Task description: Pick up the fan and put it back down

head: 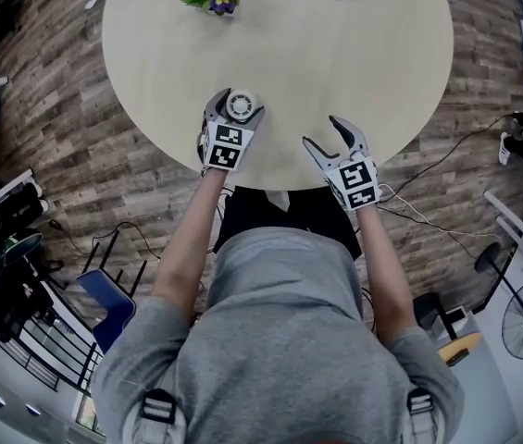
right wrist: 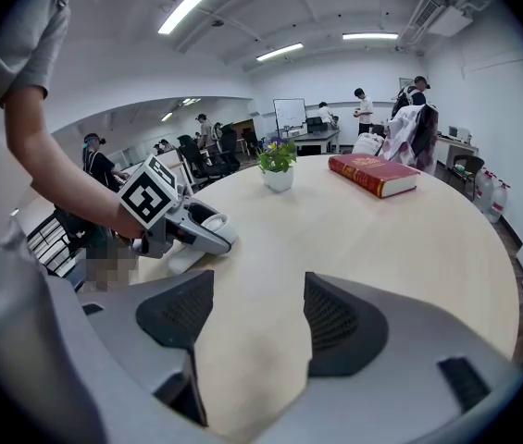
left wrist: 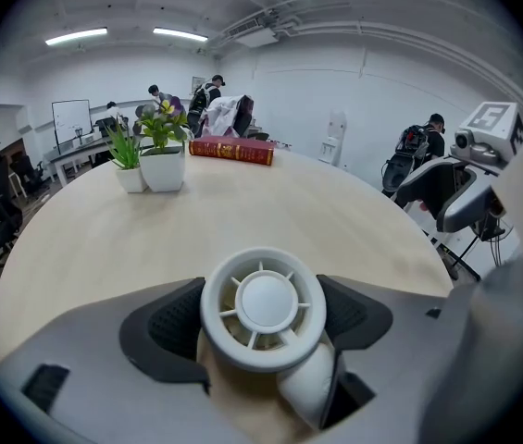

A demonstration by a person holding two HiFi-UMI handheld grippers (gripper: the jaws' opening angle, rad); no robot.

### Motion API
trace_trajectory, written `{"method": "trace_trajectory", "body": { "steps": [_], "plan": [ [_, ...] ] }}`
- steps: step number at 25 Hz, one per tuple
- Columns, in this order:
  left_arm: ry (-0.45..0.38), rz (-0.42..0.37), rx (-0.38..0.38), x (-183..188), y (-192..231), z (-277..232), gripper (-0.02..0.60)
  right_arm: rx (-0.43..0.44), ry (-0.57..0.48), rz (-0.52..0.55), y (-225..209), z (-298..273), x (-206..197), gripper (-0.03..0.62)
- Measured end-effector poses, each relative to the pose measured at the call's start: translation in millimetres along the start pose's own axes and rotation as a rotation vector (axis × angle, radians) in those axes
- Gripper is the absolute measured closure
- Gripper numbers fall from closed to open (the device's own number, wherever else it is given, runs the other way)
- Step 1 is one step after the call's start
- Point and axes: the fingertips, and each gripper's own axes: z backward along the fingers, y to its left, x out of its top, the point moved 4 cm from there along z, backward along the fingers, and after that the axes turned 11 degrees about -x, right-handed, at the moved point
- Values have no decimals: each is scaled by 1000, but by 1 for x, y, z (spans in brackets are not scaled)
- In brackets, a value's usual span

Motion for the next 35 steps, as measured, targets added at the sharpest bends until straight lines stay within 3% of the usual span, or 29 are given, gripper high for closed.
{"method": "trace_trajectory", "body": {
  "steps": [7,15,27,35],
  "plan": [
    [-13,5,18,0,4,4,198,-2,-16,-6,2,6,1,278],
    [-79,1,-17,14,-13,24,198,-24,-51,-6,5,14,11,278],
    [-161,-44,5,12,-19,101,198,-77,-124,-10,31,29,34,278],
    [-218,-26,2,6,-18,146,198,-126,-150,-14,52,49,35,279]
  ]
}}
